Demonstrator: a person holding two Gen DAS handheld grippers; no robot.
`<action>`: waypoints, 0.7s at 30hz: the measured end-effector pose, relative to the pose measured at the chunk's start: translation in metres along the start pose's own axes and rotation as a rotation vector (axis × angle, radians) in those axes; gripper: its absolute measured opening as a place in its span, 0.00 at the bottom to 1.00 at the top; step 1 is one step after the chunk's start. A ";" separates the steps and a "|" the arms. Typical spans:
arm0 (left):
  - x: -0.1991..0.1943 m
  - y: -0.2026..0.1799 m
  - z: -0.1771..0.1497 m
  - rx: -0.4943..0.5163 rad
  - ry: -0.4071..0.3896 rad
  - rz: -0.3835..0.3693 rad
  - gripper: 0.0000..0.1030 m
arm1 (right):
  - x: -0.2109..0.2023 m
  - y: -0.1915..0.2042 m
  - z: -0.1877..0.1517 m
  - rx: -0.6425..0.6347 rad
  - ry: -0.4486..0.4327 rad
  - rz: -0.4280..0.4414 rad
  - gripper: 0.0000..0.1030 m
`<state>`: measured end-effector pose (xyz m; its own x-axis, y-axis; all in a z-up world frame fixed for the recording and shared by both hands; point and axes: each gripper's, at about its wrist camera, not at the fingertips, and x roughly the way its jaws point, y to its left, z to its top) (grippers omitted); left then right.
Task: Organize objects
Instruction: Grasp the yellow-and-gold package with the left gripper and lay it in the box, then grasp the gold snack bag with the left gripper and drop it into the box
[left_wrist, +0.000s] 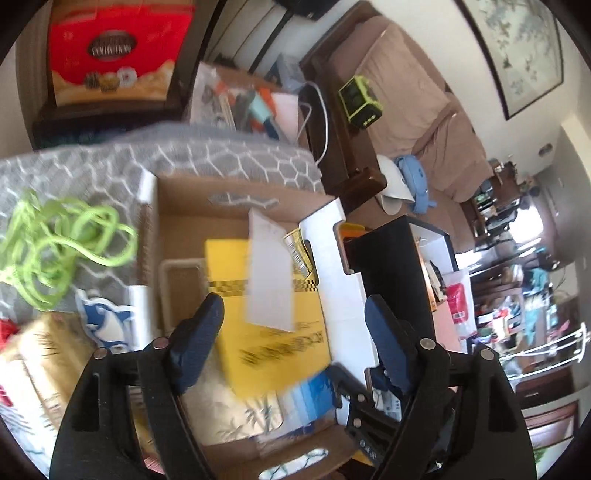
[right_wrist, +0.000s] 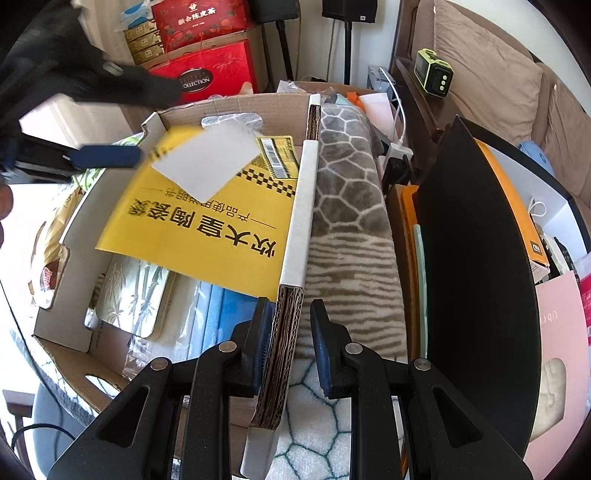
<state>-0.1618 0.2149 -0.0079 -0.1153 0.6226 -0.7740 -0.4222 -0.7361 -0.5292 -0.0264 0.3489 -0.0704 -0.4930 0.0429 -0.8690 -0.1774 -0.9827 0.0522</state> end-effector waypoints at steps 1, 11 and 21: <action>-0.003 0.002 0.007 0.008 -0.010 0.002 0.74 | 0.000 0.000 0.000 -0.001 0.000 -0.001 0.21; -0.060 0.042 0.024 0.070 -0.041 0.184 0.74 | 0.001 0.002 -0.003 -0.003 0.002 0.000 0.21; -0.055 0.098 0.003 0.041 0.044 0.302 0.74 | 0.004 0.003 -0.005 -0.009 0.009 -0.006 0.21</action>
<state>-0.1992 0.1092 -0.0160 -0.2027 0.3649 -0.9087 -0.4106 -0.8741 -0.2594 -0.0246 0.3449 -0.0763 -0.4839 0.0476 -0.8738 -0.1726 -0.9841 0.0420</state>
